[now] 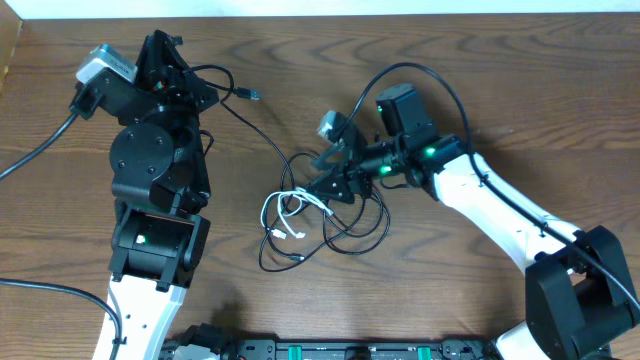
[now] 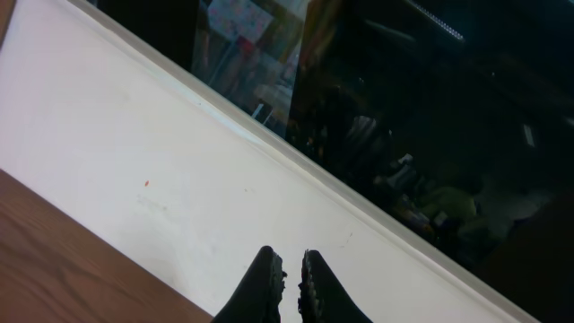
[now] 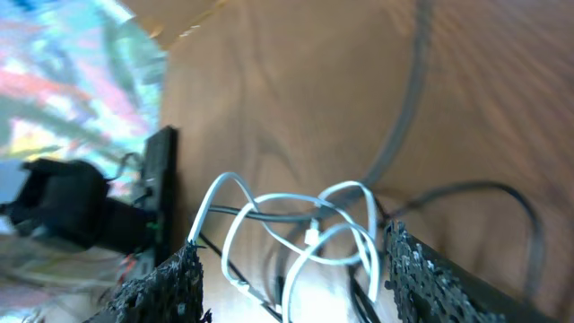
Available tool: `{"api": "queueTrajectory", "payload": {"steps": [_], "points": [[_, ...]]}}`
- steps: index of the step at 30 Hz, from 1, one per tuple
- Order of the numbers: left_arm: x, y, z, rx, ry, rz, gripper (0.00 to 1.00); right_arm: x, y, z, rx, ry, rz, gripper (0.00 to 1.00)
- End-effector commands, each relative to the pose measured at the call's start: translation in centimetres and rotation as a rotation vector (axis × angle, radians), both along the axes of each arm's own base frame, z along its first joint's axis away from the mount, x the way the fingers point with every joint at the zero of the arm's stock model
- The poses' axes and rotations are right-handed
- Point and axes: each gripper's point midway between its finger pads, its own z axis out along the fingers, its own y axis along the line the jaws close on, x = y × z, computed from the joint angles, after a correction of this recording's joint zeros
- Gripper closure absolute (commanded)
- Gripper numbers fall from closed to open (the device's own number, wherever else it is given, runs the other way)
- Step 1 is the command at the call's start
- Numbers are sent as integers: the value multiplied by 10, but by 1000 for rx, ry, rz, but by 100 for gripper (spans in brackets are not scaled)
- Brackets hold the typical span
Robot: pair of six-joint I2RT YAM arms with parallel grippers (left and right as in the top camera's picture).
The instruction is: Untangle cables
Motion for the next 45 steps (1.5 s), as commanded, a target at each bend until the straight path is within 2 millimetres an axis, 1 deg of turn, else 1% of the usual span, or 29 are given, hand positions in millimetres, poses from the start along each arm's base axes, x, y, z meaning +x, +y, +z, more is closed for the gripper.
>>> {"api": "queueTrajectory", "payload": {"steps": [1,5,7,8,12,14,15,16,17,21,22,23,24,25,26,28,29,31,32,34,38,40,42,45], "points": [[-5,2,16,8,-35,2,92,22,-14,4,-37,-29,-99,36],[-5,2,16,8,-35,2,92,44,-30,-6,-107,-43,-210,36],[-5,2,16,9,-34,2,92,59,-41,-13,-158,-28,-310,36],[-5,2,16,9,-34,2,92,63,-45,-15,-173,-24,-339,37],[-5,2,15,10,-27,2,92,89,-73,-30,-279,10,-558,37],[-5,2,15,10,-27,2,92,94,-78,-32,-298,6,-593,37],[-5,2,15,10,-27,2,92,97,-82,-33,-309,0,-610,40],[-5,2,15,10,-27,2,92,98,-83,-33,-316,-5,-620,40],[-5,2,15,10,-27,1,92,104,-91,-36,-343,-3,-677,40],[-3,-4,15,15,-29,-34,92,111,-104,-41,-389,0,-763,41],[-3,-5,15,15,-29,-40,92,109,-102,-41,-382,9,-749,41],[-3,-5,15,16,-27,-40,92,103,-94,-37,-348,16,-691,42],[-3,-5,14,17,-24,-39,92,92,-80,-28,-285,12,-576,43],[-3,-5,13,18,-20,-39,92,83,-71,-21,-236,3,-492,43],[-3,-5,12,18,-17,-39,92,70,-60,-8,-162,-7,-386,43],[-3,-5,12,19,-16,-39,92,57,-52,9,-83,-25,-283,42],[-2,-5,11,19,-14,-39,92,46,-48,21,-27,-39,-212,41],[-2,-5,11,19,-13,-39,92,36,-44,32,21,-41,-154,39],[-2,-5,11,19,-14,-40,92,34,-44,32,24,-37,-148,39],[-2,-5,11,11,-15,-41,92,26,-41,25,4,-21,-122,39],[-3,-6,12,-33,-24,-48,92,6,-26,11,-38,-32,-45,39],[-2,-11,12,-29,-26,-77,92,4,-20,3,-83,-49,-52,40],[-2,-19,14,-24,-29,-125,92,6,-15,-8,-155,-89,-79,43],[-3,-21,15,-26,-33,-142,92,11,-15,-18,-229,-132,-119,45]]}}
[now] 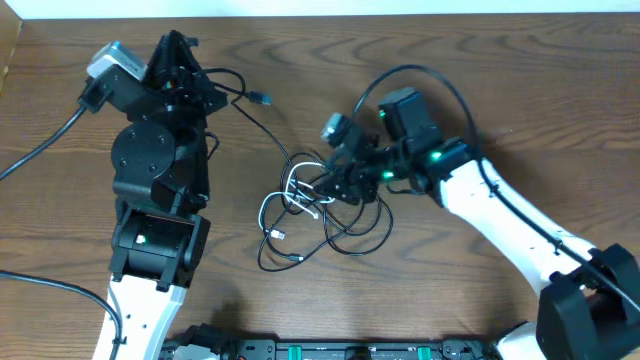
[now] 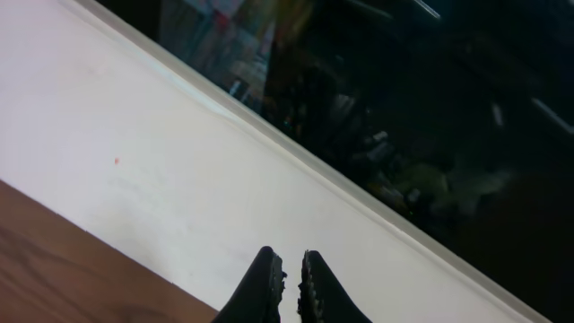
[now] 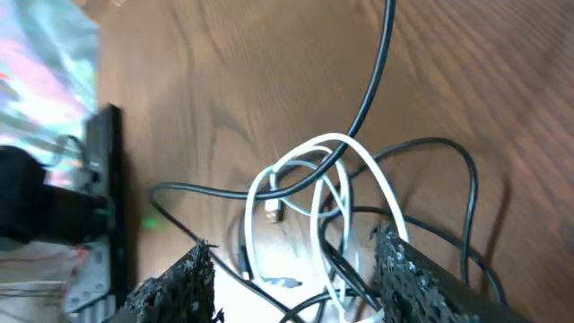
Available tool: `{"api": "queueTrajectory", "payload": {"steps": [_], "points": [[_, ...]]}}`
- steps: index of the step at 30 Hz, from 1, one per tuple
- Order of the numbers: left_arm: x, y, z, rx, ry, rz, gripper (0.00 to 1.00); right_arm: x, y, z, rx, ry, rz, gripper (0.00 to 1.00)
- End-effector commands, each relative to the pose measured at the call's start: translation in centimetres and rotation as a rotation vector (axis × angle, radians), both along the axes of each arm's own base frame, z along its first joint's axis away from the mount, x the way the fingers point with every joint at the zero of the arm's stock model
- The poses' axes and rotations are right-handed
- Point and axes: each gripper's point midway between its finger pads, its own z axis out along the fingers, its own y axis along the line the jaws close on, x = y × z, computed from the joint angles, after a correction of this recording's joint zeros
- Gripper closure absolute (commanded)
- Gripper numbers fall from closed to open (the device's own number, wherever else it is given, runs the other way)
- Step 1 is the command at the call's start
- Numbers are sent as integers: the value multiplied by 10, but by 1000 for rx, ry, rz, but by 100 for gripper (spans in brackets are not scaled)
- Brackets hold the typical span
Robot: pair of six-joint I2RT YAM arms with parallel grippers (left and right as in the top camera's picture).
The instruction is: Untangle cables
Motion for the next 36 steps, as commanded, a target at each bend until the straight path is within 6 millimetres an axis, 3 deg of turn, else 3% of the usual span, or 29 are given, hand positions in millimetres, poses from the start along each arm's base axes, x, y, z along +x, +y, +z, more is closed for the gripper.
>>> {"api": "queueTrajectory", "payload": {"steps": [1,12,20,23,26,28,33,36], "points": [[-8,-5,22,-18,-54,-47,92,17,-4,-19,-140,-99,-76,46],[-22,-8,35,-59,-97,-86,92,25,-6,-41,-200,-93,-105,45],[-22,-29,35,-135,-99,-221,92,25,5,-50,-192,-67,-109,45],[-23,-38,36,-170,-96,-278,92,23,8,-48,-171,-61,-93,57],[-23,-38,36,-170,-96,-278,92,23,8,-50,-174,-58,-93,86],[-23,-38,36,-170,-97,-278,92,24,7,-51,-181,-59,-101,96],[-23,-37,35,-167,-94,-276,92,53,-20,-54,-251,-35,-304,99],[-22,-37,31,-126,-79,-269,92,68,-41,-42,-253,-27,-404,99]]}}
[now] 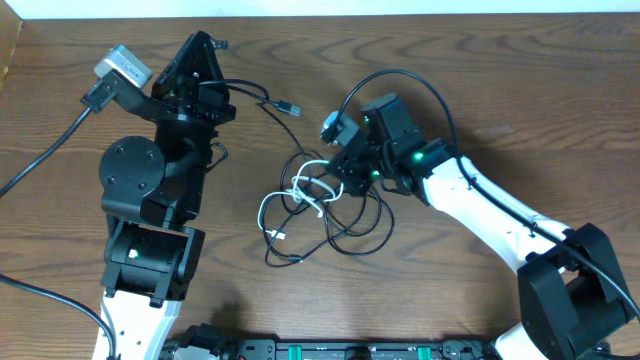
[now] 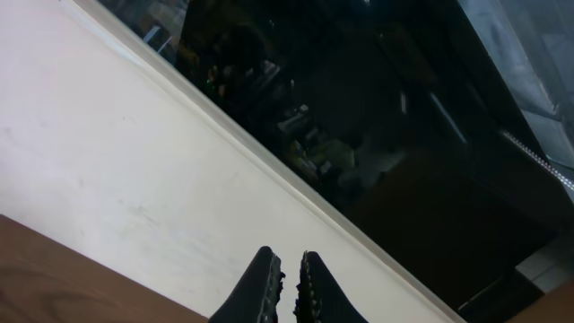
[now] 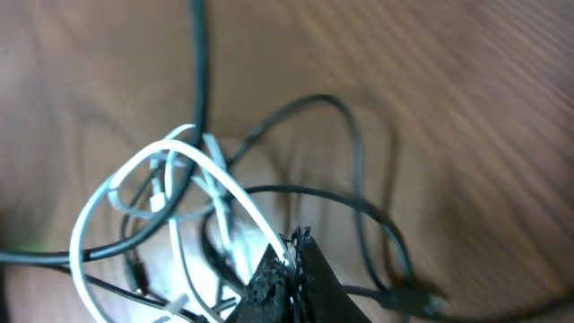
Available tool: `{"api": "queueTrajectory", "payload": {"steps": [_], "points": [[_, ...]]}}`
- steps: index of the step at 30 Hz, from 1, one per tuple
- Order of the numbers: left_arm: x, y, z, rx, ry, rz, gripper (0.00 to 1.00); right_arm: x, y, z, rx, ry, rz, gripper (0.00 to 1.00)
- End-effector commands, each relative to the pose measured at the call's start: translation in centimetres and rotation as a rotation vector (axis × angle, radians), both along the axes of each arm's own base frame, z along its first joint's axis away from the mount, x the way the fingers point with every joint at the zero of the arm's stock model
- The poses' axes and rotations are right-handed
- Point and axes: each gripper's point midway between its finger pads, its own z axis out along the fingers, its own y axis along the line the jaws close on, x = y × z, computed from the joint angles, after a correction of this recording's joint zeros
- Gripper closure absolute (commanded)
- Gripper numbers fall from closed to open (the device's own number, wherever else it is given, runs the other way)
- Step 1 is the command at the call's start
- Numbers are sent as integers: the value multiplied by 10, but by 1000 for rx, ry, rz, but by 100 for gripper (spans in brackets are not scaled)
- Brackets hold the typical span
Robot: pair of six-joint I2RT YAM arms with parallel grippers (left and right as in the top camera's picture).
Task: Untangle cables
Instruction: 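Drag the held cable bundle rightward with the right gripper, stretching the black cable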
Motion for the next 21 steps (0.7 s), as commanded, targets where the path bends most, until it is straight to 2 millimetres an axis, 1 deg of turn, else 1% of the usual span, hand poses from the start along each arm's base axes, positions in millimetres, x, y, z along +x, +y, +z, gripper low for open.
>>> {"api": "queueTrajectory", "payload": {"steps": [1,4,7,8,9,12,15,18,20,21], "points": [[-6,0,13,36,-27,-3,92,31,-34,17,-17,-14,-202,99],[-4,1,0,47,25,4,92,50,-75,44,-26,-57,-384,99],[-2,8,-14,63,81,41,92,64,-118,72,-40,-122,-556,99],[-1,11,-20,80,105,62,92,68,-137,84,-48,-151,-631,99],[1,16,-29,94,141,90,92,71,-167,102,-59,-197,-740,99],[2,23,-43,106,194,131,92,70,-210,126,-75,-259,-871,99],[2,32,-54,118,240,186,92,65,-252,140,-95,-284,-987,99],[1,45,-64,139,282,259,92,59,-282,145,-96,-275,-1072,99],[-1,54,-71,181,313,314,92,56,-299,145,-92,-260,-1123,99],[-2,59,-73,197,326,339,92,55,-304,144,-91,-252,-1134,99]]}}
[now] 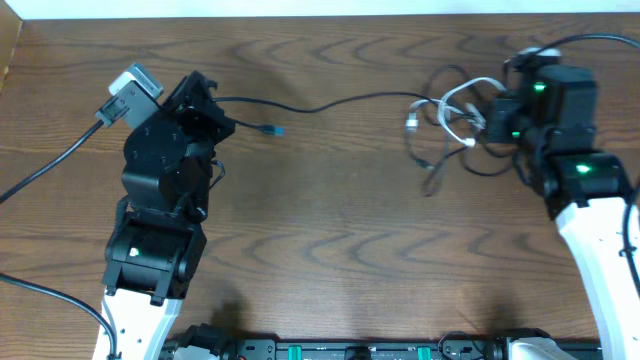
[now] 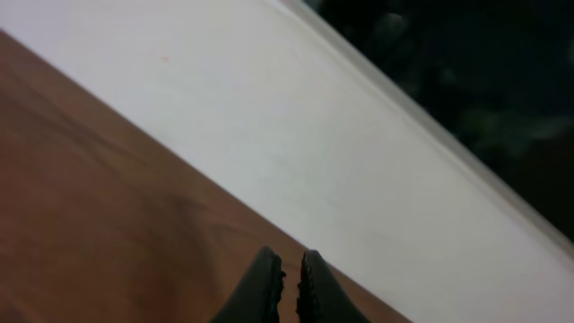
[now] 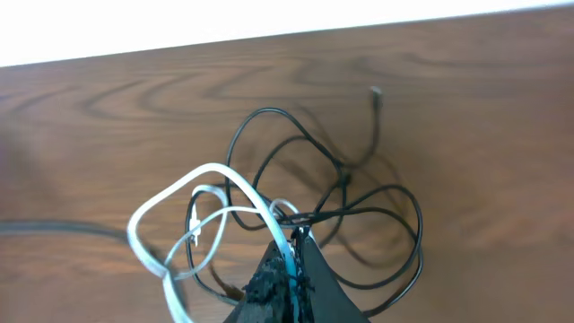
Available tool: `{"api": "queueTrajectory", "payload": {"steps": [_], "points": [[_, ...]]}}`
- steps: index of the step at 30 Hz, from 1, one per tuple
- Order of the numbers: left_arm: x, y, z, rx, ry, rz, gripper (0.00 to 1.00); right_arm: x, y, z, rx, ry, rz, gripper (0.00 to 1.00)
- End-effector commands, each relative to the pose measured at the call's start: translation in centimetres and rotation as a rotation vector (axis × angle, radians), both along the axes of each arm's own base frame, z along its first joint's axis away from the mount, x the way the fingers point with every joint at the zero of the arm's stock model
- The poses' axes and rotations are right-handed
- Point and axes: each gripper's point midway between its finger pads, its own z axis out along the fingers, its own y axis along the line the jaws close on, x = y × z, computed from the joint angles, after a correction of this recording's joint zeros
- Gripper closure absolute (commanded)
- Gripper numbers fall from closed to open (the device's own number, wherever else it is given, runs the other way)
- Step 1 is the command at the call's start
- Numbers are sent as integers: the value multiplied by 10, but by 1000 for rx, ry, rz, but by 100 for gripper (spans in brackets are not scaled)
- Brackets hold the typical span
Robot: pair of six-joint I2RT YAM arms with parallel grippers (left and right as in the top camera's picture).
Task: Untangle cables
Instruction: 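Drag the held cable bundle rightward with the right gripper, stretching the black cable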
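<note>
My right gripper [image 1: 487, 122] is shut on the white cable [image 3: 235, 182] at the back right of the table. From its fingers [image 3: 294, 242] hangs a tangle [image 1: 450, 115] of white loops and black loops [image 3: 395, 193]. One black cable [image 1: 340, 100] runs out of the tangle, nearly straight, leftward to my left gripper [image 1: 208, 100]. Its blue-tipped plug [image 1: 272, 129] lies just right of that gripper. In the left wrist view the left gripper [image 2: 291, 265] is shut, and no cable shows at its tips.
The brown wooden table [image 1: 330, 240] ends at a white wall [image 2: 269, 117] along its back edge. Each arm's own grey feed cable [image 1: 50, 150] trails off the left side. A black rail [image 1: 330, 350] runs along the front edge.
My right gripper, shut on the white cable, has gone from the table's middle to the back right with the tangle. The black cable now stretches between both grippers. The left gripper has tilted down.
The tangle lay mid-table with my right gripper open beside it and the left holding the black cable up near its plug. The right gripper stood open over the white loops, then shut on them. Now the tangle is at the back right.
</note>
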Motion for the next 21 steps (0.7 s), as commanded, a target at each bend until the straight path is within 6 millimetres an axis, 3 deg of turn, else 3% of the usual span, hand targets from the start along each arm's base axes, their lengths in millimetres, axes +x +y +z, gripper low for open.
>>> {"api": "queueTrajectory", "payload": {"steps": [1,10,14,21], "points": [[-4,28,5,86,13,148,92,-2,-27,10,23,-19,-99,99],[-30,81,-12,238,132,455,92,-5,-55,10,3,-18,-191,99],[-70,123,-10,367,199,768,92,-12,-87,11,-60,-13,-312,99],[-118,154,7,491,226,1089,92,-28,-139,11,-111,-2,-486,99]]}}
